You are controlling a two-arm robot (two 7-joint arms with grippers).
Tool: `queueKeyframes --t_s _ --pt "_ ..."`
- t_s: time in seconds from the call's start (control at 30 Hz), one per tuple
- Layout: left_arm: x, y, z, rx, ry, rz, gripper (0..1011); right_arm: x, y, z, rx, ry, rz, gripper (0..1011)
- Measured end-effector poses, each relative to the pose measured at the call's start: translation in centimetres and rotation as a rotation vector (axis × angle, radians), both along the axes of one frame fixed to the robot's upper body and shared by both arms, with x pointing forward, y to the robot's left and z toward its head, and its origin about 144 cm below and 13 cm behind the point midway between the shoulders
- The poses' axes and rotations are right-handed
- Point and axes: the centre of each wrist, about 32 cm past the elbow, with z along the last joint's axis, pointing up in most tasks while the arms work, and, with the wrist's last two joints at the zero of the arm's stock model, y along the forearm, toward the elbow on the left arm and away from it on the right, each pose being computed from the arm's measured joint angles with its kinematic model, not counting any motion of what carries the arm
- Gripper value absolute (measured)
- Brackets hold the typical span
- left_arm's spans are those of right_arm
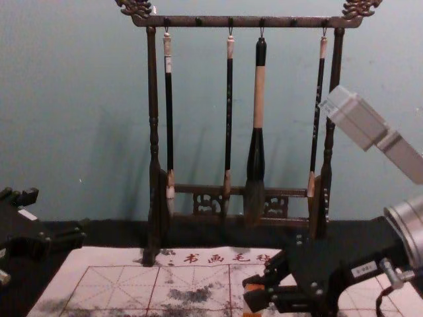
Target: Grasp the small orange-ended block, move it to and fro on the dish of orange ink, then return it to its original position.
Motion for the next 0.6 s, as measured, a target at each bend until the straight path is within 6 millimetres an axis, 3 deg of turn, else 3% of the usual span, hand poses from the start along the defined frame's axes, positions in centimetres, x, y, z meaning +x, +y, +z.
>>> queueKeyframes --t_s 0.6 --pt "0.00 0.00 0.00 0.000 0.000 0.000 1001 -1.00 0.03 -0.18 0.010 0.013 0.040 129"
